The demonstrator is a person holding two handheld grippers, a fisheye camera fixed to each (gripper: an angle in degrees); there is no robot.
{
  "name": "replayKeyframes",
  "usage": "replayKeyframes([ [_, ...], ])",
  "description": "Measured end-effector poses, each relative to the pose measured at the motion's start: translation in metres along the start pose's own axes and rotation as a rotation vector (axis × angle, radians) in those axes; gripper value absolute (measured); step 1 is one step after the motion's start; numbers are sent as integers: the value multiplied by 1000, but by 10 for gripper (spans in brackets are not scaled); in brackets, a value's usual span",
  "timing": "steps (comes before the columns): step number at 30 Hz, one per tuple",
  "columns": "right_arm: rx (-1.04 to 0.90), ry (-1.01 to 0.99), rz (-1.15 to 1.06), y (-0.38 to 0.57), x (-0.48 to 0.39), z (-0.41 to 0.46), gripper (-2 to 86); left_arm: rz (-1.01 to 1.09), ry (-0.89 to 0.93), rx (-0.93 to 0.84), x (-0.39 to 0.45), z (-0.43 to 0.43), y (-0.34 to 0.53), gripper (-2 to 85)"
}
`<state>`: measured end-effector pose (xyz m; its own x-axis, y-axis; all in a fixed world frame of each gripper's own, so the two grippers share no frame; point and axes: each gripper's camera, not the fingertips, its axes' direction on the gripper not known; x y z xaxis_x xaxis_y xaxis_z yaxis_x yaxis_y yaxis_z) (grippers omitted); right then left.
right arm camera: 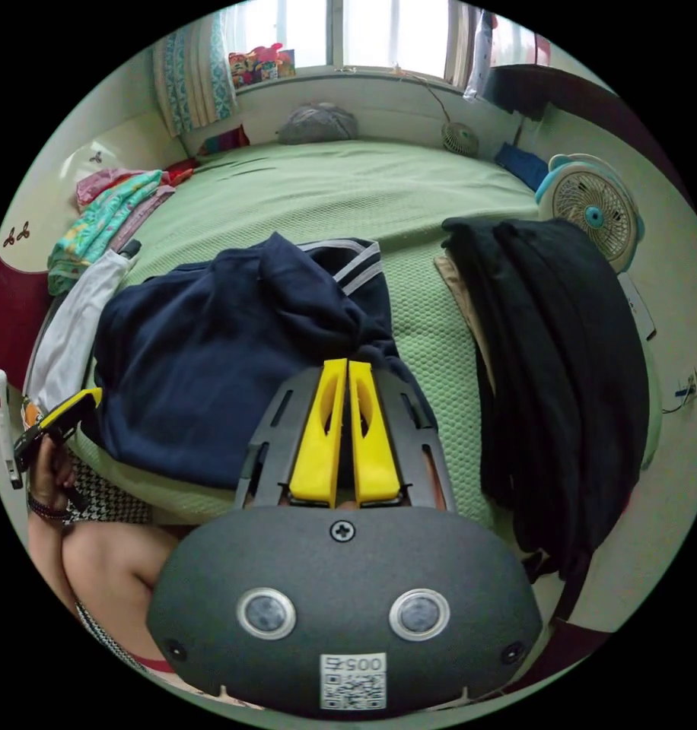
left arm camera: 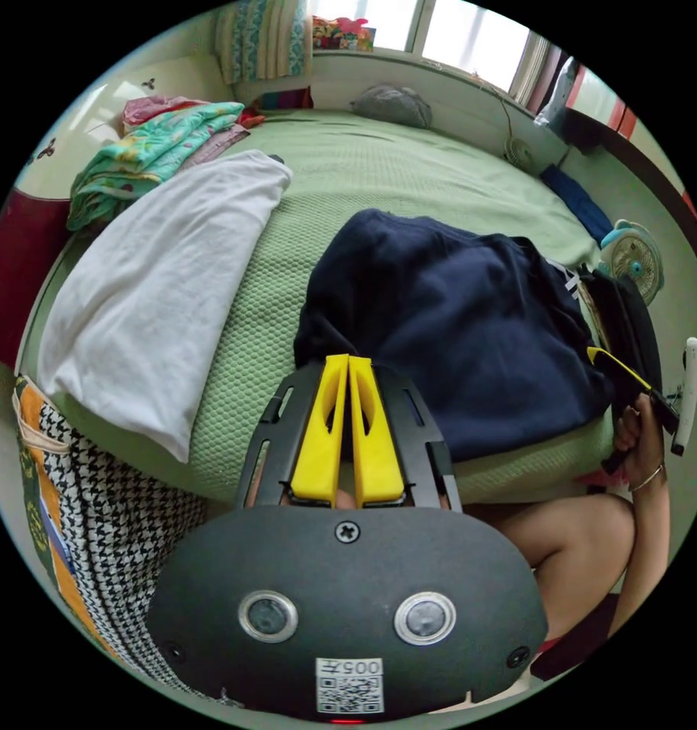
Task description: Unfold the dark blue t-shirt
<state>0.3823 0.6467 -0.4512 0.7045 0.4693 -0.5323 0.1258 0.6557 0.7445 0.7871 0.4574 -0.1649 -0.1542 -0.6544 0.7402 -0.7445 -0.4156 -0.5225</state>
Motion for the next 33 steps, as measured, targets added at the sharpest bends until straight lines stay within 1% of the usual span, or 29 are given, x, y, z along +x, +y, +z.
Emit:
replayKeyframes([
  [3, 42, 8, -18, 9, -4, -14, -2, -14, 18, 64, -2, -18, 9, -5],
  [6, 77, 27, -33, 16, -10, -24, 23, -13, 83, 43, -6, -22, 13, 0],
  [9, 82, 19, -40, 20, -14, -27, 63, -21, 84, 14, -8, -21, 13, 18],
  [16, 80, 1, -41, 17, -24, -28, 86, -8, 89, 10, -8, -23, 8, 51],
  [20, 92, -33, -32, 7, -34, -25, 105, 15, 86, 10, -5, -22, 3, 55],
  [25, 100, -8, -6, -18, -47, -18, 126, 33, 106, 6, 0, -20, -3, 59],
  [28, 74, -13, -22, -35, -52, -6, 119, 59, 99, -12, 5, -18, -2, 57],
  [30, 36, 31, -26, -41, -54, 6, 104, 81, 79, -9, 8, -19, 0, 56],
  [31, -2, 56, -28, -42, -53, 14, 87, 91, 70, -1, 10, -21, 2, 56],
  [33, -14, 81, -14, -39, -46, 17, 46, 95, 64, 11, 11, -24, 4, 55],
])
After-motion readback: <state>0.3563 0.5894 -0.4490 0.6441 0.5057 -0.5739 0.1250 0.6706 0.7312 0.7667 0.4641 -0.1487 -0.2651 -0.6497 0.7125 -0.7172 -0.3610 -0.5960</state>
